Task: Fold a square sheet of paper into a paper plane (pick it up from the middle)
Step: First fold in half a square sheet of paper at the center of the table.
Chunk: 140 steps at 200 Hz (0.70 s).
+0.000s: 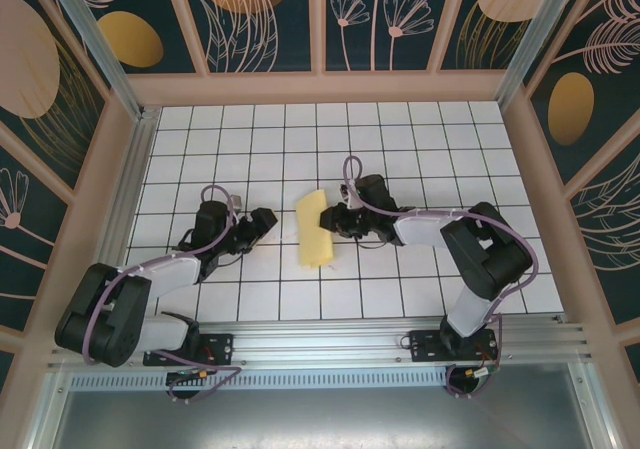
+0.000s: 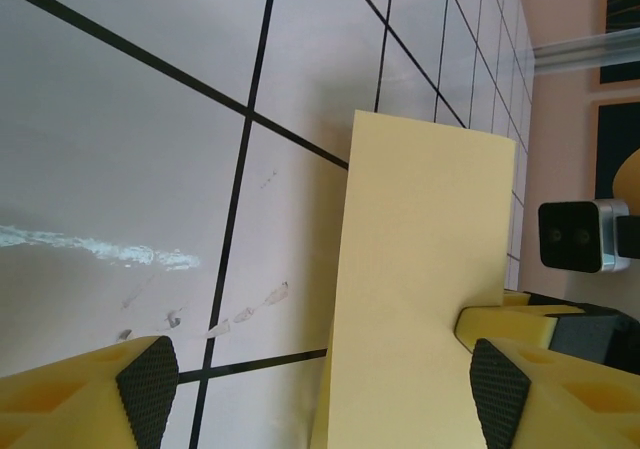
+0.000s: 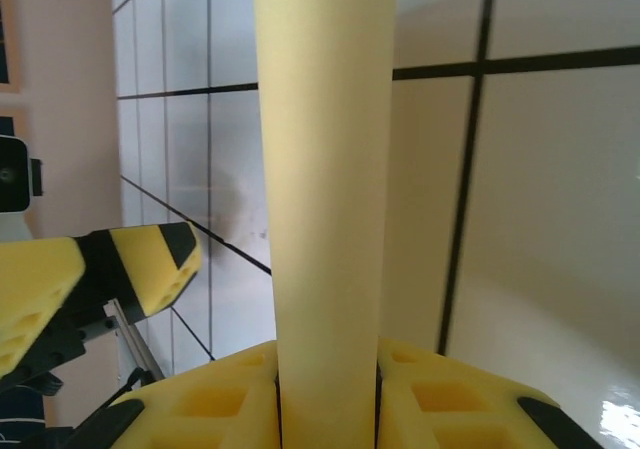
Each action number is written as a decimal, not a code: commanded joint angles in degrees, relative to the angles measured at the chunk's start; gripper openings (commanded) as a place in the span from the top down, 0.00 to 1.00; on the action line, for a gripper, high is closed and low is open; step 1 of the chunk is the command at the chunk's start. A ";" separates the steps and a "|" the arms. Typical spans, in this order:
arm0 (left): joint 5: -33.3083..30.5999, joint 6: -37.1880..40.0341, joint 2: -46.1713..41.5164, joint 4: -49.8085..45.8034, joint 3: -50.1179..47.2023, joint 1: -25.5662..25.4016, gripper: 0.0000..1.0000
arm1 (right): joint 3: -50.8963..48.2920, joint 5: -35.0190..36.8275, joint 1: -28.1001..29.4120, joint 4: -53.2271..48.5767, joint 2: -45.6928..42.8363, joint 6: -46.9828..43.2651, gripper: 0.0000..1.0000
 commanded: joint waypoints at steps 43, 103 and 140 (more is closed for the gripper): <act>-2.27 -0.40 8.45 2.32 6.00 -7.63 0.33 | -2.64 -4.00 -3.16 2.07 2.42 -6.60 0.71; -2.87 -0.94 14.61 2.82 9.57 -13.22 0.50 | -2.55 -2.98 -5.27 -0.61 4.21 -10.30 0.65; -3.22 -0.37 16.96 2.67 12.42 -15.25 0.60 | -2.30 -1.85 -5.71 -2.16 4.26 -11.21 0.64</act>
